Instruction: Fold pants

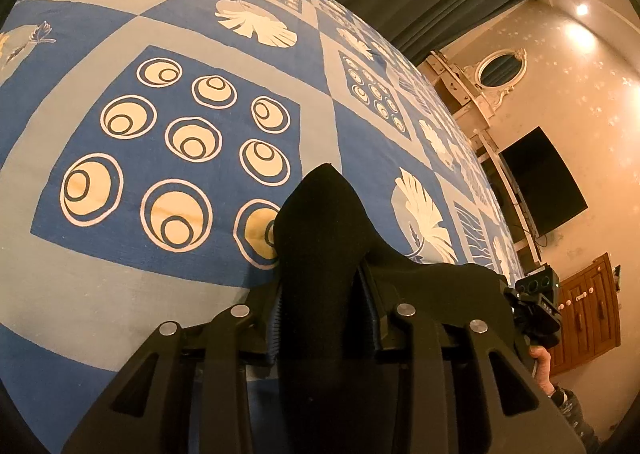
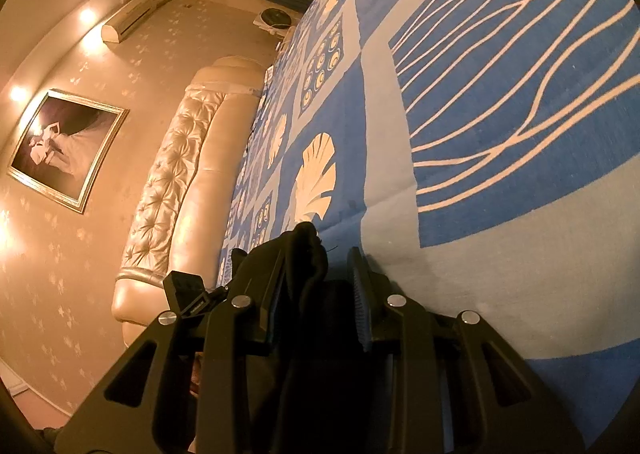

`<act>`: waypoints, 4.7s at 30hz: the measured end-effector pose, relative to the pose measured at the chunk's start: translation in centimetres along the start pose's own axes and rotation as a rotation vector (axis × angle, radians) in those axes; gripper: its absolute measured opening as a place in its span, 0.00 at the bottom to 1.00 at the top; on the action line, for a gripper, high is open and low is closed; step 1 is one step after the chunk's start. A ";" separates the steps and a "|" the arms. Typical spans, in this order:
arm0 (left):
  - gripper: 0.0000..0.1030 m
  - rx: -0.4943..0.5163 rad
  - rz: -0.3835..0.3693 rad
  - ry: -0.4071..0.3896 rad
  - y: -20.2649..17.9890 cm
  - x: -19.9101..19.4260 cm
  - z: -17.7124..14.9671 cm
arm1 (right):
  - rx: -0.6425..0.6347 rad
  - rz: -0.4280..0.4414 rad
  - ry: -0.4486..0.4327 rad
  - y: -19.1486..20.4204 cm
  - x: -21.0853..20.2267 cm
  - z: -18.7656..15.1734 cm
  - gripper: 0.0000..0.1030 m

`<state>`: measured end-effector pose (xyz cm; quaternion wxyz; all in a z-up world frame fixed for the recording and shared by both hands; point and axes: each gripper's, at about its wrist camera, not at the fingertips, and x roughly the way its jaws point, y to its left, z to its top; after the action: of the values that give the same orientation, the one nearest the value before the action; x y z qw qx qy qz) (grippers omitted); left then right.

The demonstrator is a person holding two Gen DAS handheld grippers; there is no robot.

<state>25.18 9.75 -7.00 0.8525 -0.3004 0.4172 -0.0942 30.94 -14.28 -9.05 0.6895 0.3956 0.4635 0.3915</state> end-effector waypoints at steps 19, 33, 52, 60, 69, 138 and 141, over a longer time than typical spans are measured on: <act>0.70 -0.181 -0.117 -0.057 2.2 -8.4 -8.0 | 0.023 0.003 -0.048 0.0 -8.0 -6.1 0.73; 0.78 -0.173 -0.090 -0.061 -2.1 -9.3 -14.8 | -0.007 -0.060 0.004 3.1 -7.1 -13.5 0.83; 0.45 -0.091 0.000 -0.052 -3.5 -8.3 -14.9 | 0.027 -0.077 0.036 1.8 -7.6 -14.6 0.30; 0.44 -0.091 0.007 -0.043 -3.6 -8.2 -15.0 | 0.032 -0.069 0.038 1.5 -8.0 -14.5 0.30; 0.44 -0.096 -0.009 -0.041 -3.1 -7.7 -14.9 | 0.048 -0.039 0.046 0.9 -8.4 -14.3 0.29; 0.83 0.253 0.568 -0.247 -14.3 -11.2 -21.8 | -0.579 -0.741 -0.084 12.3 -8.8 -23.4 0.86; 0.83 0.258 0.569 -0.249 -14.4 -11.2 -21.8 | -0.585 -0.740 -0.081 12.4 -8.7 -23.6 0.86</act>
<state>2.67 -6.63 -1.45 0.9200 -0.0706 0.3618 0.1332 4.15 -13.15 -1.00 0.8828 0.0080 0.4162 0.2177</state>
